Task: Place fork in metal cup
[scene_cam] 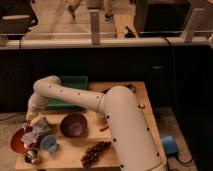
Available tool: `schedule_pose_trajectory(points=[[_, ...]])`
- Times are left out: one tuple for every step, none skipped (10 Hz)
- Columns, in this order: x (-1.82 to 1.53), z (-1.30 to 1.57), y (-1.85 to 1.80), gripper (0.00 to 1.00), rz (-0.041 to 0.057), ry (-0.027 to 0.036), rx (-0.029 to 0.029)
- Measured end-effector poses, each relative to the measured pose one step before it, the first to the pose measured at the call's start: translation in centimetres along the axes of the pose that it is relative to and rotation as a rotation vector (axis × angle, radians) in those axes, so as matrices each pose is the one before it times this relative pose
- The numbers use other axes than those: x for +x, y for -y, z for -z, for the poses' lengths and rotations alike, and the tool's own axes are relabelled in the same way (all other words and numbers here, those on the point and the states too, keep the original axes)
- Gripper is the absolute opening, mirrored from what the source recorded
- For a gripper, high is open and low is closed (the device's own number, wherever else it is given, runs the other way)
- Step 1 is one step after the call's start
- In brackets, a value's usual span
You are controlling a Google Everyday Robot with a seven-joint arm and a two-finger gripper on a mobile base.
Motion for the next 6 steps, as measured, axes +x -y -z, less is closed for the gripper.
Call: schedule_pose_trajectory(points=[[-0.125,0.191,-0.086,0.59,0.00059,0.02240,0.00311],[-0.169,0.174,-0.090,0.69,-0.00058,0.02003,0.00441],[-0.173,0.162,-0.132,0.77,-0.00058,0.01586,0.00701],[-0.110,0.100,-0.217,0.80,-0.00229,0.01547,0.00773],[0.057,0.251,-0.124,0.80,-0.01075,0.01305,0.01152],[0.114,0.257,-0.083,0.80,-0.01298,0.02076,0.01557]])
